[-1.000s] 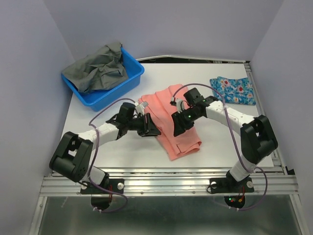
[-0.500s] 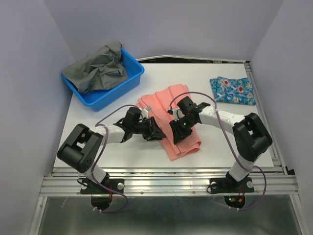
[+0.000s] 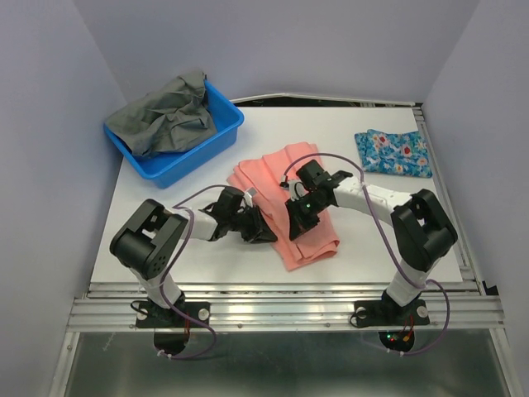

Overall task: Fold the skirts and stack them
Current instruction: Fold the skirt

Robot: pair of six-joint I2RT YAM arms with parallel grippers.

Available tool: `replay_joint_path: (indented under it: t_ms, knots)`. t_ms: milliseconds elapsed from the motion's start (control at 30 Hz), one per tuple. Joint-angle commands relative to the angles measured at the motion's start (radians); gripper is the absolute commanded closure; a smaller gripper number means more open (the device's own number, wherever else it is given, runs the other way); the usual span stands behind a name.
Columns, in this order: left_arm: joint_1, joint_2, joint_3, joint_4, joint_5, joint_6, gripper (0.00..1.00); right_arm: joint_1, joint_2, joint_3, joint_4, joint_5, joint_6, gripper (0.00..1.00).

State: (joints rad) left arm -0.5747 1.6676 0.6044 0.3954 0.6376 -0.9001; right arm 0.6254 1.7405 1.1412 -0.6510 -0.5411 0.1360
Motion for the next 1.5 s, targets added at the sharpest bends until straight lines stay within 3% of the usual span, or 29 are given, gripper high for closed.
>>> replay_joint_path:
  t_ms: [0,167,200,333,633,733,867,933,1467]
  knots:
    - [0.007,0.011,0.032,-0.018,-0.019,0.01,0.76,0.01,0.008,0.057,0.021,-0.126,0.054,0.99]
    - [0.018,0.001,0.031,-0.038,-0.026,0.026,0.77,0.01,-0.047,0.052,-0.018,0.071,-0.025,0.4]
    - [0.018,0.004,0.031,-0.033,-0.023,0.026,0.76,0.01,-0.076,0.049,-0.027,0.105,-0.03,0.39]
    - [0.018,0.026,0.043,-0.033,-0.019,0.033,0.77,0.01,-0.107,0.005,-0.038,0.23,-0.052,0.44]
    - [0.018,0.081,0.093,-0.041,-0.021,0.049,0.77,0.079,-0.029,-0.1,0.074,0.211,-0.015,0.48]
    - [0.016,0.096,0.095,-0.041,-0.021,0.047,0.77,0.088,-0.019,-0.113,0.103,0.221,-0.018,0.61]
    - [0.016,0.11,0.106,-0.043,-0.023,0.049,0.77,0.088,0.027,-0.08,0.09,0.207,-0.022,0.92]
    - [0.016,0.112,0.106,-0.043,-0.021,0.049,0.77,0.088,0.037,-0.069,0.088,0.204,-0.019,0.99]
    - [0.024,0.073,0.077,-0.05,-0.03,0.05,0.84,0.088,-0.072,0.088,0.051,-0.02,0.122,0.99]
